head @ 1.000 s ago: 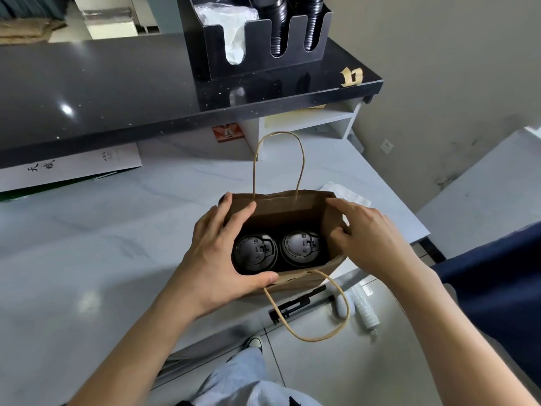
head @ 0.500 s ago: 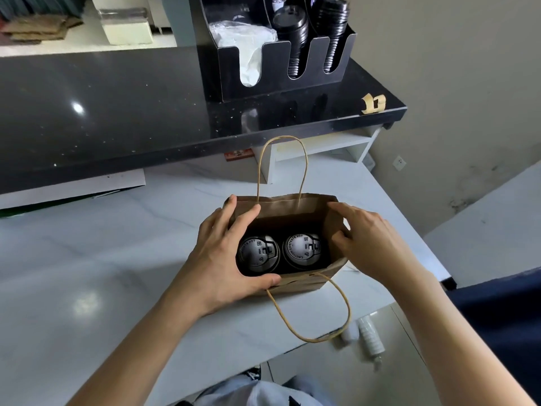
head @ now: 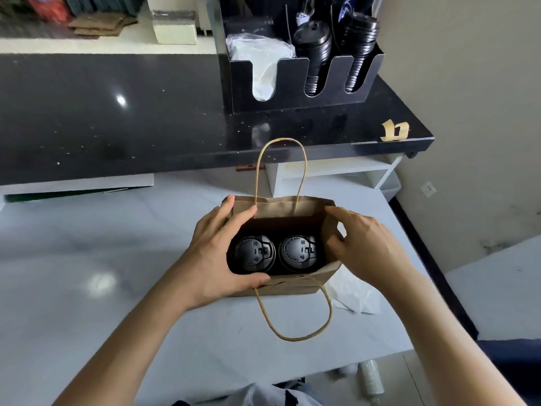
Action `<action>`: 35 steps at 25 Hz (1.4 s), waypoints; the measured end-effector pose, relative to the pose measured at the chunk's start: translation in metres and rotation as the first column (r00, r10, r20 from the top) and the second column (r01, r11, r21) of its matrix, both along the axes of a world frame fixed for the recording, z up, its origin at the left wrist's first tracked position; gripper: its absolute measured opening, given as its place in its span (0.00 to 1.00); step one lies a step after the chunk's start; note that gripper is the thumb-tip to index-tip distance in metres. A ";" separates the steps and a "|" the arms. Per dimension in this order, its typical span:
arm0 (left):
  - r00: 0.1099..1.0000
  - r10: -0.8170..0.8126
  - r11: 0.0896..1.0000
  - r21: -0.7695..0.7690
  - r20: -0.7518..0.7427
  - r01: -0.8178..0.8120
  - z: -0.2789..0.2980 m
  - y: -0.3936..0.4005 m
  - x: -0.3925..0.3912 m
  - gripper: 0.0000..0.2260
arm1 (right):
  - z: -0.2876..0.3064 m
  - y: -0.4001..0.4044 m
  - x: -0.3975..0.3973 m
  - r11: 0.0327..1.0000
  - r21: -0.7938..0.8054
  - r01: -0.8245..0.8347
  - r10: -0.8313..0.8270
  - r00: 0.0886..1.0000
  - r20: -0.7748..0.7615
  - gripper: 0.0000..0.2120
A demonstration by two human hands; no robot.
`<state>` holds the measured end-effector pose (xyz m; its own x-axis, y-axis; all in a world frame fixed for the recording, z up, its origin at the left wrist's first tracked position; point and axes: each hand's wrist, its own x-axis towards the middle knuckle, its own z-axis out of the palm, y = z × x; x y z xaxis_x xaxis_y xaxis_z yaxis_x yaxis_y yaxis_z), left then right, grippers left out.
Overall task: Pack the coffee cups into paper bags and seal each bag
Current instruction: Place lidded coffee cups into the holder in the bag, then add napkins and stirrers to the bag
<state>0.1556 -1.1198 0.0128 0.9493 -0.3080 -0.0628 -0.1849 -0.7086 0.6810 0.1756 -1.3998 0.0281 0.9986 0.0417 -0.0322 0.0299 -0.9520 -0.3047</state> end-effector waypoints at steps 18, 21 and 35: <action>0.972 0.231 0.972 0.022 0.030 -0.232 0.014 -0.023 -0.007 0.34 | 0.009 -0.030 0.025 0.965 0.091 -0.248 0.250 0.968 -0.008 0.21; 0.966 0.234 0.971 0.022 0.107 -0.238 0.019 -0.021 -0.007 0.27 | 0.017 -0.027 0.027 0.963 0.105 -0.250 0.249 0.968 0.022 0.19; 0.936 0.176 0.982 0.008 0.305 -0.187 0.078 -0.029 0.023 0.18 | 0.077 -0.029 0.068 0.954 0.191 -0.232 0.174 0.944 0.282 0.15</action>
<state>0.1788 -1.1484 0.0911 0.9649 -0.1316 0.2273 -0.2436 -0.7722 0.5868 0.2434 -1.4291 0.1047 0.9401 0.2211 0.2595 0.3215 -0.8279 -0.4596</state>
